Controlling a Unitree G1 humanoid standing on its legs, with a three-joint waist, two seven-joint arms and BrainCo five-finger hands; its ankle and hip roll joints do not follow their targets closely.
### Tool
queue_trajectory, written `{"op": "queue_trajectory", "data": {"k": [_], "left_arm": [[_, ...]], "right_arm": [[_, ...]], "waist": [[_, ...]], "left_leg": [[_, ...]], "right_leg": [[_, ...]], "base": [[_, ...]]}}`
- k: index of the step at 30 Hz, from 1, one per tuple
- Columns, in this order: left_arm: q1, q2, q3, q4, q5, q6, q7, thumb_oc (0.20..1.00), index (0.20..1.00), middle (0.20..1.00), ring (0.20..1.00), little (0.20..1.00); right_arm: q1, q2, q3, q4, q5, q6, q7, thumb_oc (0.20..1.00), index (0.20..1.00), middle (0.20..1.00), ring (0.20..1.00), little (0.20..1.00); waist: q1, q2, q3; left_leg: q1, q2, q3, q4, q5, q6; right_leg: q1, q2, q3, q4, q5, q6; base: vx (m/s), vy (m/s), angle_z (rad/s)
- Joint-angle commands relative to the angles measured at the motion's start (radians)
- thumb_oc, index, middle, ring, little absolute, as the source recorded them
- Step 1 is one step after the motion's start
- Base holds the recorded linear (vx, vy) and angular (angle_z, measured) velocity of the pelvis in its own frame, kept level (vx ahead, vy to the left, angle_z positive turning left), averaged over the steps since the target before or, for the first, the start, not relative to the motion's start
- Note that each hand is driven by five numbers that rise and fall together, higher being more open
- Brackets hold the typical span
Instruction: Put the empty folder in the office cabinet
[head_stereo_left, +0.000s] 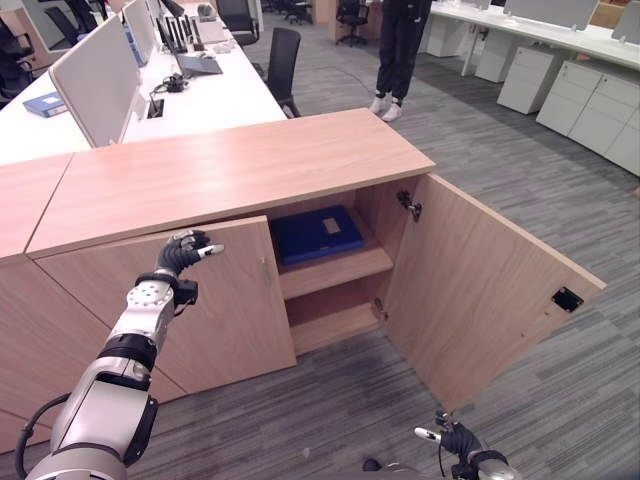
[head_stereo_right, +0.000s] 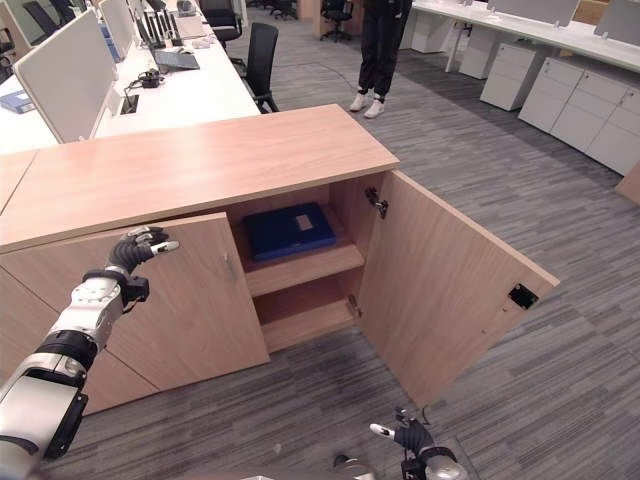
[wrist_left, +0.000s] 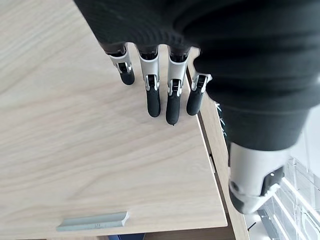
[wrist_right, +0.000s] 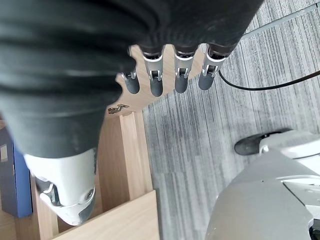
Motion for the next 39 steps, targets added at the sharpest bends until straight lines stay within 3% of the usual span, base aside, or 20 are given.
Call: {"op": "queue_trajectory", "data": {"k": [1,3,4,5,11,12,13,14,15,17,22,25,28,33,34,35,36,37,38,39], "left_arm": [[-0.098,-0.012,0.033,-0.054,-0.008,-0.078,0.021,1.000,1.000,1.000,1.000,1.000],[-0.001,-0.095,0.068,-0.149,-0.057,-0.091,0.039,1.000,1.000,1.000,1.000,1.000],[0.002,-0.096,0.069,-0.153,-0.056,-0.089,0.041,1.000,1.000,1.000,1.000,1.000],[0.102,-0.176,0.098,-0.235,-0.110,-0.098,0.043,1.000,1.000,1.000,1.000,1.000],[0.321,-0.269,0.069,-0.433,-0.079,-0.087,0.014,1.000,1.000,1.000,1.000,1.000],[0.409,-0.274,0.038,-0.485,-0.022,-0.072,-0.017,1.000,1.000,1.000,1.000,1.000],[0.456,-0.273,0.025,-0.495,-0.003,-0.061,-0.038,1.000,1.000,1.000,1.000,1.000],[0.509,-0.280,0.004,-0.503,0.003,-0.046,-0.073,1.000,1.000,1.000,1.000,1.000],[0.511,-0.280,0.003,-0.503,0.003,-0.046,-0.073,1.000,1.000,1.000,1.000,1.000],[0.574,-0.271,-0.038,-0.486,0.040,-0.030,-0.108,1.000,1.000,1.000,1.000,1.000],[0.628,-0.281,-0.039,-0.449,0.051,-0.018,-0.124,1.000,1.000,1.000,1.000,1.000],[0.631,-0.311,-0.033,-0.372,0.059,-0.012,-0.111,1.000,1.000,1.000,1.000,1.000],[0.632,-0.315,-0.032,-0.363,0.061,-0.011,-0.111,1.000,1.000,1.000,1.000,1.000],[0.637,-0.324,-0.023,-0.316,0.059,-0.004,-0.107,1.000,1.000,1.000,1.000,1.000],[0.640,-0.330,-0.017,-0.303,0.055,-0.006,-0.099,1.000,1.000,1.000,1.000,1.000],[0.639,-0.331,-0.017,-0.303,0.055,-0.007,-0.099,1.000,1.000,1.000,1.000,1.000],[0.633,-0.336,-0.018,-0.295,0.050,-0.008,-0.093,1.000,1.000,1.000,1.000,1.000],[0.632,-0.336,-0.019,-0.295,0.050,-0.008,-0.093,1.000,1.000,1.000,1.000,1.000],[0.642,-0.339,-0.020,-0.297,0.043,-0.010,-0.096,1.000,1.000,1.000,1.000,1.000],[0.642,-0.339,-0.021,-0.297,0.043,-0.010,-0.096,1.000,1.000,1.000,1.000,1.000]], "right_arm": [[-0.048,-0.008,0.017,0.004,0.041,-0.047,-0.002,1.000,1.000,1.000,1.000,1.000],[-0.056,0.008,-0.007,0.022,0.047,-0.045,-0.017,1.000,1.000,1.000,1.000,1.000],[-0.055,0.007,-0.006,0.023,0.047,-0.045,-0.017,1.000,1.000,1.000,1.000,1.000],[-0.060,0.023,-0.030,0.037,0.050,-0.042,-0.033,1.000,1.000,1.000,1.000,1.000],[-0.072,0.041,-0.095,0.056,0.056,-0.033,-0.061,1.000,1.000,1.000,1.000,1.000],[-0.093,0.047,-0.124,0.064,0.059,-0.029,-0.077,1.000,1.000,1.000,1.000,1.000],[-0.102,0.048,-0.131,0.068,0.060,-0.031,-0.083,1.000,1.000,1.000,1.000,1.000],[-0.105,0.050,-0.137,0.087,0.066,-0.034,-0.085,1.000,1.000,1.000,1.000,1.000],[-0.104,0.050,-0.137,0.088,0.066,-0.034,-0.085,1.000,1.000,1.000,1.000,1.000],[-0.115,0.027,-0.156,0.124,0.085,-0.033,-0.092,1.000,1.000,1.000,1.000,1.000],[-0.126,0.007,-0.154,0.133,0.082,-0.037,-0.095,1.000,1.000,1.000,1.000,1.000],[-0.143,-0.008,-0.150,0.147,0.092,-0.041,-0.097,1.000,1.000,1.000,1.000,1.000],[-0.146,-0.014,-0.149,0.148,0.093,-0.042,-0.098,1.000,1.000,1.000,1.000,1.000],[-0.150,-0.042,-0.148,0.175,0.103,-0.049,-0.098,1.000,1.000,1.000,1.000,1.000],[-0.158,-0.052,-0.149,0.198,0.106,-0.049,-0.103,1.000,1.000,1.000,1.000,1.000],[-0.159,-0.052,-0.150,0.198,0.106,-0.049,-0.103,1.000,1.000,1.000,1.000,1.000],[-0.161,-0.065,-0.168,0.217,0.124,-0.053,-0.114,1.000,1.000,1.000,1.000,1.000],[-0.160,-0.065,-0.169,0.217,0.124,-0.053,-0.114,1.000,1.000,1.000,1.000,1.000],[-0.171,-0.080,-0.190,0.242,0.136,-0.054,-0.118,1.000,1.000,1.000,1.000,1.000],[-0.171,-0.081,-0.191,0.242,0.136,-0.054,-0.118,1.000,1.000,1.000,1.000,1.000]], "waist": [[0.021,0.007,0.023],[0.039,-0.001,0.032],[0.039,0.000,0.031],[0.056,-0.005,0.040],[0.098,0.003,0.073],[0.135,0.019,0.092],[0.157,0.025,0.090],[0.161,0.020,0.078],[0.160,0.020,0.076],[0.161,0.023,0.059],[0.156,0.037,0.044],[0.140,0.057,0.045],[0.135,0.064,0.046],[0.104,0.090,0.064],[0.109,0.092,0.073],[0.108,0.092,0.074],[0.131,0.081,0.081],[0.130,0.080,0.081],[0.136,0.075,0.083],[0.136,0.075,0.084]], "left_leg": [[0.068,0.053,0.013,0.014,-0.115,-0.054],[0.066,0.052,0.009,0.014,-0.115,-0.051],[0.067,0.052,0.009,0.014,-0.115,-0.051],[0.063,0.052,0.007,0.014,-0.115,-0.047],[0.054,0.059,0.005,0.014,-0.108,-0.038],[0.049,0.075,0.032,0.014,-0.099,-0.044],[0.043,0.084,0.055,0.014,-0.091,-0.047],[0.036,0.083,0.059,0.016,-0.088,-0.052],[0.035,0.083,0.059,0.016,-0.088,-0.052],[0.026,0.097,0.061,0.020,-0.069,-0.070],[0.038,0.131,0.086,0.026,-0.055,-0.099],[0.054,0.169,0.114,0.039,-0.036,-0.122],[0.056,0.179,0.119,0.049,-0.034,-0.128],[0.040,0.257,0.126,0.185,0.040,-0.170],[0.025,0.262,0.091,0.226,0.066,-0.167],[0.025,0.262,0.090,0.227,0.065,-0.168],[-0.029,0.224,0.029,0.212,0.054,-0.150],[-0.031,0.221,0.026,0.216,0.051,-0.148],[-0.034,0.190,-0.012,0.163,0.007,-0.139],[-0.032,0.190,-0.012,0.161,0.007,-0.139]], "right_leg": [[-0.080,-0.052,-0.079,0.091,-0.026,0.108],[-0.085,-0.056,-0.097,0.097,-0.019,0.108],[-0.085,-0.056,-0.097,0.097,-0.019,0.108],[-0.087,-0.059,-0.117,0.107,-0.019,0.108],[-0.120,-0.066,-0.200,0.205,-0.030,0.108],[-0.124,-0.123,-0.370,0.242,-0.027,0.099],[-0.119,-0.161,-0.461,0.254,-0.024,0.083],[-0.093,-0.177,-0.509,0.238,-0.014,0.076],[-0.092,-0.177,-0.510,0.237,-0.013,0.076],[-0.080,-0.160,-0.431,0.165,0.001,0.080],[-0.037,-0.129,-0.416,0.068,-0.003,0.070],[-0.026,-0.095,-0.392,0.066,-0.027,0.051],[-0.026,-0.086,-0.386,0.070,-0.035,0.044],[0.007,-0.019,-0.354,0.056,-0.072,0.001],[0.016,-0.005,-0.338,0.044,-0.077,-0.009],[0.017,-0.004,-0.338,0.043,-0.077,-0.009],[0.024,-0.006,-0.324,0.032,-0.077,-0.009],[0.026,-0.009,-0.326,0.031,-0.078,-0.008],[0.030,-0.009,-0.323,0.026,-0.083,-0.003],[0.032,-0.010,-0.323,0.026,-0.083,-0.002]], "base": [[-0.02,-0.004,0.03],[-0.05,-0.015,0.01],[-0.07,-0.026,0.01],[-0.04,-0.014,0.01],[-0.08,-0.040,0.01],[-0.13,-0.142,-0.23],[-0.16,-0.247,-0.67],[-0.06,-0.168,-0.66],[-0.03,-0.168,-0.57],[0.00,-0.262,-0.01],[0.01,-0.212,-0.19],[0.00,-0.225,-0.32],[0.01,-0.131,-0.26],[0.01,-0.176,-0.30],[0.04,-0.087,-0.24],[0.06,-0.073,-0.38],[0.04,-0.031,-0.36],[0.05,-0.073,-0.33],[0.02,-0.035,-0.24],[0.03,-0.050,-0.37]]}}
